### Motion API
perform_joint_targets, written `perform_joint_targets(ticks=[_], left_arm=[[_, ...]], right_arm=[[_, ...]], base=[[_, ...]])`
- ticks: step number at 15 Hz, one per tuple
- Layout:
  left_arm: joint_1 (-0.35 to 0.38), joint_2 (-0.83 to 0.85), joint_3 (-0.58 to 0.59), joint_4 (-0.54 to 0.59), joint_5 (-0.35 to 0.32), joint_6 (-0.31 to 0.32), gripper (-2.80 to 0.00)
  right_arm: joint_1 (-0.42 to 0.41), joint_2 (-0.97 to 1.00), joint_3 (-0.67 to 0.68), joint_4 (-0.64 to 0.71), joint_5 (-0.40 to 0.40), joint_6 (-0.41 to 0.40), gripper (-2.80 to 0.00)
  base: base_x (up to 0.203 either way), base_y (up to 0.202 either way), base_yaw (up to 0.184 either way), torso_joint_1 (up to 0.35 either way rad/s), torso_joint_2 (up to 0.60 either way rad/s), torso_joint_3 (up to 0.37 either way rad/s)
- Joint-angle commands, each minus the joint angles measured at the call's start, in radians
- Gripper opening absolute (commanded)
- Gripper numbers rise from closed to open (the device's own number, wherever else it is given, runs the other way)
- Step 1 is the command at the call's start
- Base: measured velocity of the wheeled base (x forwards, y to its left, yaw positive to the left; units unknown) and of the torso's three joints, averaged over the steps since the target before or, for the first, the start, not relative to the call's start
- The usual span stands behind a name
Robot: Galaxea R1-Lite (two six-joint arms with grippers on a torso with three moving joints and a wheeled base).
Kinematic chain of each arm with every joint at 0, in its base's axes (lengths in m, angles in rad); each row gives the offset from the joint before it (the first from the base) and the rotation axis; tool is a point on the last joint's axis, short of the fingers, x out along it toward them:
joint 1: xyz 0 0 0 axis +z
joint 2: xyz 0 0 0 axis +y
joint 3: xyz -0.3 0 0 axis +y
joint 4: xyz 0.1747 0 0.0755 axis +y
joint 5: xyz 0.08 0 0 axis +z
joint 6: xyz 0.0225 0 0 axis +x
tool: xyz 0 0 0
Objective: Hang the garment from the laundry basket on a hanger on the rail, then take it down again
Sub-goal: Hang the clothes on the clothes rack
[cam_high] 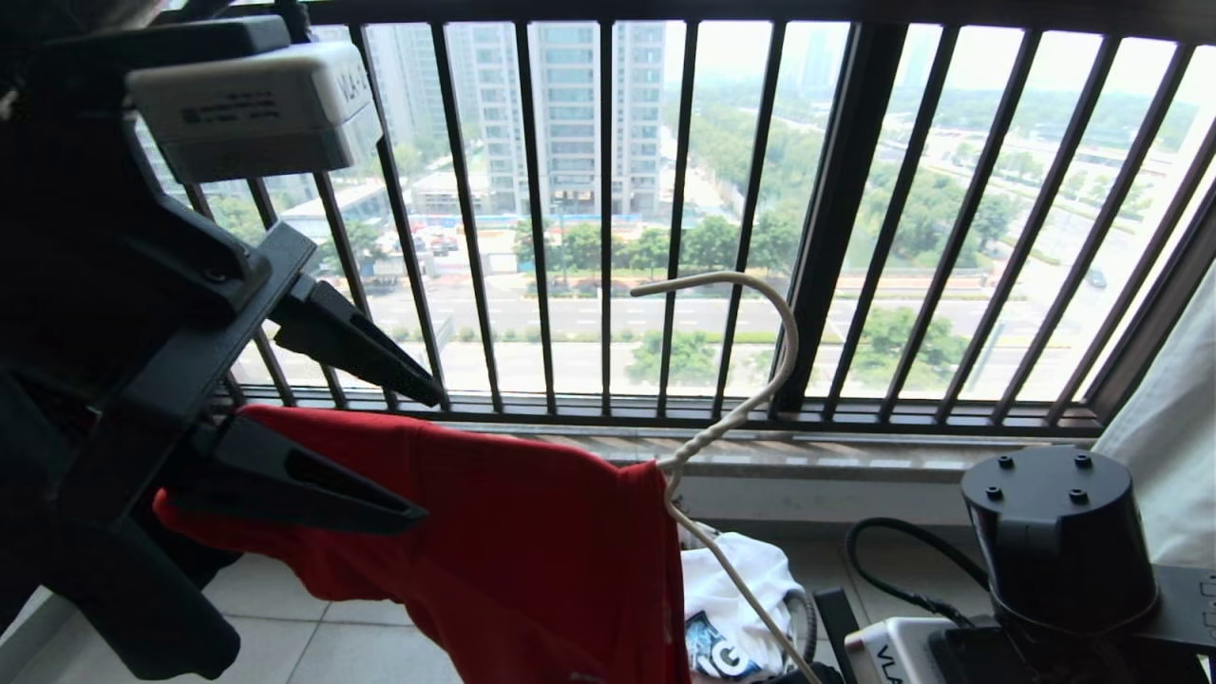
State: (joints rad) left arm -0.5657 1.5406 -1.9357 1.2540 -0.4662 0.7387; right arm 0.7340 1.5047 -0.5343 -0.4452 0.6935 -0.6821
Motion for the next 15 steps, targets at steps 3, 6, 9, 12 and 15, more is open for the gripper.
perform_joint_targets(ticks=[3,6,9,12,15], left_arm=[[-0.002,0.079,0.003,0.007,-0.031,0.004,0.0],[-0.002,0.1,0.011,0.007,-0.043,0.003,0.0],[-0.009,0.113,0.035,0.007,-0.063,0.002,0.0],[-0.013,0.119,0.037,0.007,-0.069,0.002,0.0],[-0.02,0.119,0.04,0.007,-0.068,0.004,0.0]], right_arm=[[-0.001,-0.015,0.002,-0.003,0.004,-0.004,-2.8],[-0.001,-0.027,0.005,-0.003,0.004,-0.004,-2.8],[-0.001,-0.038,0.008,-0.003,0.004,-0.004,-2.8],[-0.001,-0.05,0.008,-0.003,0.006,-0.003,-2.8],[-0.001,-0.058,0.008,-0.003,0.006,-0.002,-2.8]], base=[[0.0,0.0,0.0,0.0,0.0,0.0],[0.0,0.0,0.0,0.0,0.0,0.0],[0.0,0.0,0.0,0.0,0.0,0.0],[0.0,0.0,0.0,0.0,0.0,0.0],[0.0,0.0,0.0,0.0,0.0,0.0]])
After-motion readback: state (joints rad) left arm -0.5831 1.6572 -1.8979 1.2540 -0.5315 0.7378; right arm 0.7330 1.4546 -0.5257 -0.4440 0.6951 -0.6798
